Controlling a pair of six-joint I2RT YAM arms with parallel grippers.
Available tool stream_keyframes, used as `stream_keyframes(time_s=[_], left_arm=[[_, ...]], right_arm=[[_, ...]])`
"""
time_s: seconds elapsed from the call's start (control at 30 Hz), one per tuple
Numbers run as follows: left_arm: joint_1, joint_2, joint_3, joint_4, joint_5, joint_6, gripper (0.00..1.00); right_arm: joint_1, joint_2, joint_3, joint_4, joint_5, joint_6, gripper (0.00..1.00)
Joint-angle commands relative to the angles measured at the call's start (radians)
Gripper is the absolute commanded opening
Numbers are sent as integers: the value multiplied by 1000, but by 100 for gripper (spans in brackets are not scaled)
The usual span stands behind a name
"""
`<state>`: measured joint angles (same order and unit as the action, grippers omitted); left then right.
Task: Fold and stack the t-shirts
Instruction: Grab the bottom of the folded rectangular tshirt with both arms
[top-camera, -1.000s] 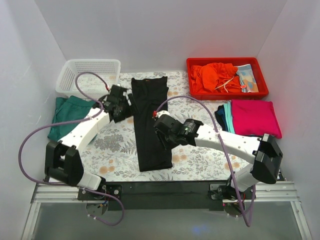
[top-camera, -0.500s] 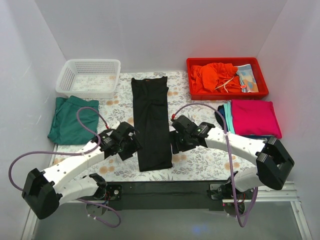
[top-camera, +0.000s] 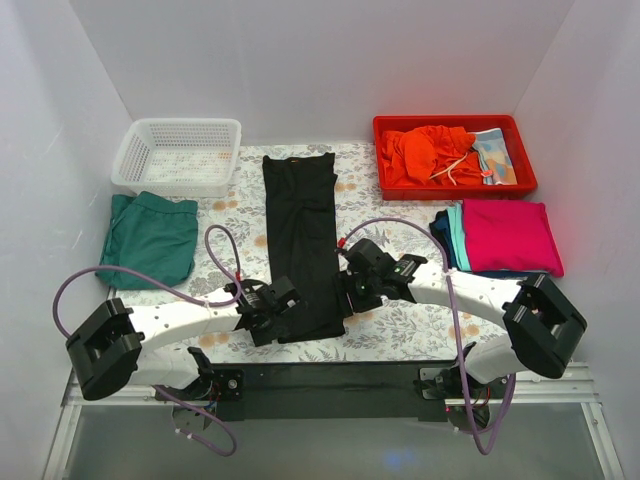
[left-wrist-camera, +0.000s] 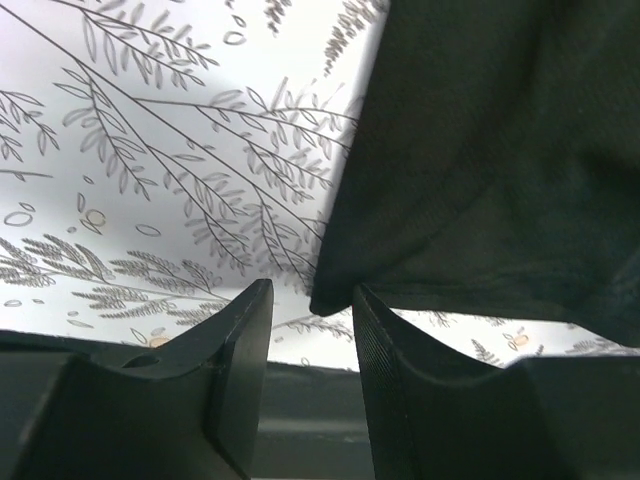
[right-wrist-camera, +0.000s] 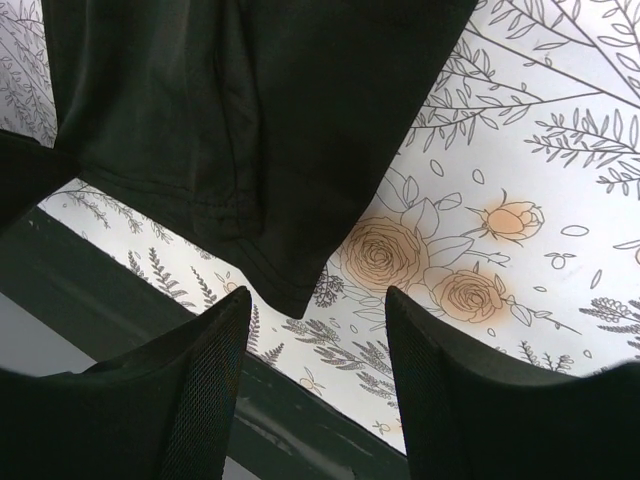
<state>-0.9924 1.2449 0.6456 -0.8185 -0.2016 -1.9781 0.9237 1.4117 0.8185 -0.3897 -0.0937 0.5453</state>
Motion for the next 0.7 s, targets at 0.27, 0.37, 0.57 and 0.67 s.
stream_keyframes(time_s=[0.27,0.37,0.57,0.67], left_arm=[[-5,-117,-57,74,-78,-275,39],[-3,-157,-66,88,-81,-274,41],[-5,-102,-92,136,-33,-249,42],[-5,-64,-100,121,-25,-252,42]], right_arm=[[-3,53,5,75,-55,-8,61],[-2,52,-10,81,-64,2,61],[-2,53,-41,91,-70,19,60],[0,58,-48,95,-78,24,59]])
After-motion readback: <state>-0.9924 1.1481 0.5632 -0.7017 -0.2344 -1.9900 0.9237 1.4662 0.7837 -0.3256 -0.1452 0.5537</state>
